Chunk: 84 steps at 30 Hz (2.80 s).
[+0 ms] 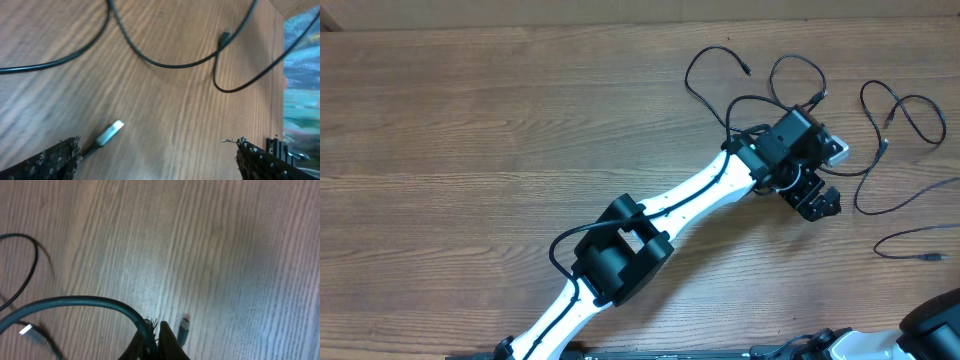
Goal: Untangle cables
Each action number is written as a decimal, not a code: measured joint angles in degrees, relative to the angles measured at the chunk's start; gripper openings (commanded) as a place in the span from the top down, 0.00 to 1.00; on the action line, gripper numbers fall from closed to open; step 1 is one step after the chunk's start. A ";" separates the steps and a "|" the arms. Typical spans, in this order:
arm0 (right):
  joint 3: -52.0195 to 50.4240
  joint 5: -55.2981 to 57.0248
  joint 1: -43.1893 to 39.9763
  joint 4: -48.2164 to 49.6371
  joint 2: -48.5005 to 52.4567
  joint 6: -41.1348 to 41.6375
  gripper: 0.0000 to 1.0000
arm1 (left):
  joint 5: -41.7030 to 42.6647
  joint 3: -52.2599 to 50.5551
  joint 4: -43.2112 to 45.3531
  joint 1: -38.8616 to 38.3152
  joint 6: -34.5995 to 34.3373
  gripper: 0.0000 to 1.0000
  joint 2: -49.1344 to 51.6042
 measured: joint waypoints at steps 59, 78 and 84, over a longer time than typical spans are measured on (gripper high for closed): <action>-1.36 -7.10 18.88 -0.98 7.26 6.58 0.96 | -15.23 60.65 -66.47 15.74 6.67 0.00 -2.21; 14.86 9.84 -0.46 -12.57 -2.99 9.62 0.96 | -15.85 60.65 -66.49 15.74 8.35 0.00 -2.58; 14.86 7.76 -1.75 -11.63 1.42 9.86 0.96 | -15.89 60.65 -66.49 15.74 9.29 0.00 -2.58</action>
